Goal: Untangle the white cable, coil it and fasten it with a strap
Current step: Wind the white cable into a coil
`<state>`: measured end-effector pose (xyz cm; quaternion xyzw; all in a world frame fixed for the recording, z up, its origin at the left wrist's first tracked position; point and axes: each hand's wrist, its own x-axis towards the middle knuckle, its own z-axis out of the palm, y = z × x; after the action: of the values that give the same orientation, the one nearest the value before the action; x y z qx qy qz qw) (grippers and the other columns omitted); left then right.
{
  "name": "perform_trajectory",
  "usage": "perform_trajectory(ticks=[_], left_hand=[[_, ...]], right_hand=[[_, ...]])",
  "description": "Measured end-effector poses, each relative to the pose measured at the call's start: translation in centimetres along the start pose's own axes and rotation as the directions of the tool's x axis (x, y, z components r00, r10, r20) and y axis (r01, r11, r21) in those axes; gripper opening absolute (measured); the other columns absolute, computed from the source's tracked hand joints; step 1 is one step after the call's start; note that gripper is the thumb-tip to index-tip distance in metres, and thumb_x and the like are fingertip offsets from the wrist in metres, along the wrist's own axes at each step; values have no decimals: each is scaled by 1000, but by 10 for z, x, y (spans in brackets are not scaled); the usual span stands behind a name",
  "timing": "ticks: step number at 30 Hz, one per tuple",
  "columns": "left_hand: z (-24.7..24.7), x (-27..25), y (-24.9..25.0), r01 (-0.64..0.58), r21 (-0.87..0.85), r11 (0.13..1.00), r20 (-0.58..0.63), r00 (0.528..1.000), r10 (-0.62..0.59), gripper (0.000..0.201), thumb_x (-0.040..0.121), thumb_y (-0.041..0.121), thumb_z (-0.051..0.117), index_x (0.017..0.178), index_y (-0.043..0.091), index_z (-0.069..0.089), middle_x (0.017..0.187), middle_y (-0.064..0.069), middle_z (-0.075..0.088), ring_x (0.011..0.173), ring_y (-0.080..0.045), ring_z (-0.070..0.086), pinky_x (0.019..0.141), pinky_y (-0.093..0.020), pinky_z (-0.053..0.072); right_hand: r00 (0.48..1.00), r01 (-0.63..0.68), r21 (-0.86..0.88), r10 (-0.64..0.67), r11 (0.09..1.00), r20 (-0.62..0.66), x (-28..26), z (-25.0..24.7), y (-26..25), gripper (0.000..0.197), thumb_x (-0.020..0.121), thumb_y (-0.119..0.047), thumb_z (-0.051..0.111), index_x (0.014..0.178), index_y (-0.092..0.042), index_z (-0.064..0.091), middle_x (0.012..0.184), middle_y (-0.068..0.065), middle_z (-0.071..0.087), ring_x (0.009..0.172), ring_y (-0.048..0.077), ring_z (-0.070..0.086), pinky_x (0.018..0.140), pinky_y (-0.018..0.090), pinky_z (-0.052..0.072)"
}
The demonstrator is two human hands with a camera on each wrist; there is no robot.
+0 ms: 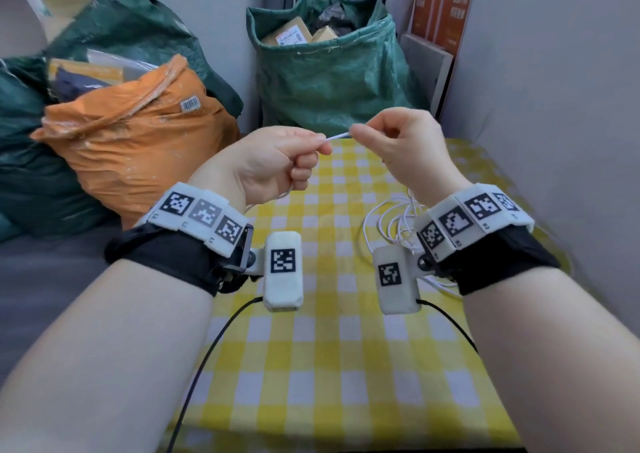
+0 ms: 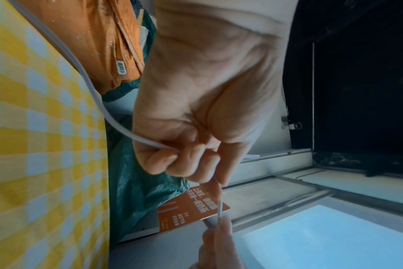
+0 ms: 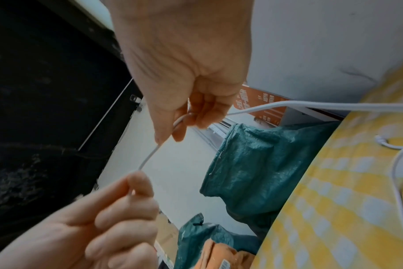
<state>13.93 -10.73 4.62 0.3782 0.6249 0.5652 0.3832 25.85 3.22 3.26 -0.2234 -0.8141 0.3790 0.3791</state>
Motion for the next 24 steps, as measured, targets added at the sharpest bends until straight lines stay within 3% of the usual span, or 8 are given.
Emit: perform_trajectory(ticks=[3,6,10,13,16,19,22,24], left_hand=[[-9,7,-8,-45,-27,999,-74,996,43,26,100,16,39,80,11,55,48,9,37,46,-8,29,54,-22,27],[-21,15,-20,-78,1,997,-139,987,77,27,100,15,40,79,11,56,48,9,38,47,-8,30,53,-22,25],[-42,27,-36,-106,45,993,-238,965,113,25,98,13,43,79,10,59,50,8,40,49,-7,32,53,-22,24],[-49,36,-46,-79,52,995,-259,962,90,22,98,10,44,88,10,64,54,8,44,48,-6,32,50,-20,23],[-48,46,-51,-60,90,994,-247,966,80,25,95,1,43,95,10,66,62,5,53,48,-5,33,43,-15,20],[-43,54,-52,-39,175,984,-234,969,80,28,94,-4,42,98,11,66,71,-3,49,52,-6,33,43,-14,21],[-38,60,-56,-13,258,966,-181,982,61,30,95,-4,44,96,16,67,67,-4,36,56,-9,30,44,-14,25],[-35,63,-58,-17,274,962,-165,984,64,29,94,-3,47,95,18,67,65,-3,36,56,-9,31,45,-14,26]], right_hand=[[986,-66,11,67,998,-151,10,-2,14,37,74,-43,75,54,-22,52,42,-13,45,45,-1,42,50,11,31],[957,-149,-7,142,989,-252,20,-2,35,35,73,-40,74,56,-21,50,49,-11,45,47,1,41,53,15,34],[899,-254,-76,206,964,-387,32,-4,64,25,76,-37,70,74,-13,65,60,-10,54,58,5,46,56,15,34],[881,-323,-158,235,933,-411,37,0,78,20,79,-32,66,87,-15,72,81,-1,69,77,12,59,64,18,34],[919,-313,-237,230,920,-321,44,9,79,27,81,-24,60,105,-24,72,106,2,71,100,19,64,88,24,46],[992,-93,-260,69,961,-103,47,22,64,37,83,-19,62,119,-27,66,126,-6,63,105,10,59,99,23,41],[988,38,-87,-24,995,151,42,39,51,45,85,-15,61,126,-33,59,127,-19,55,77,9,63,73,15,48],[963,56,-6,-53,998,266,38,49,51,42,87,-14,61,126,-30,59,118,-19,60,71,12,66,63,15,50]])
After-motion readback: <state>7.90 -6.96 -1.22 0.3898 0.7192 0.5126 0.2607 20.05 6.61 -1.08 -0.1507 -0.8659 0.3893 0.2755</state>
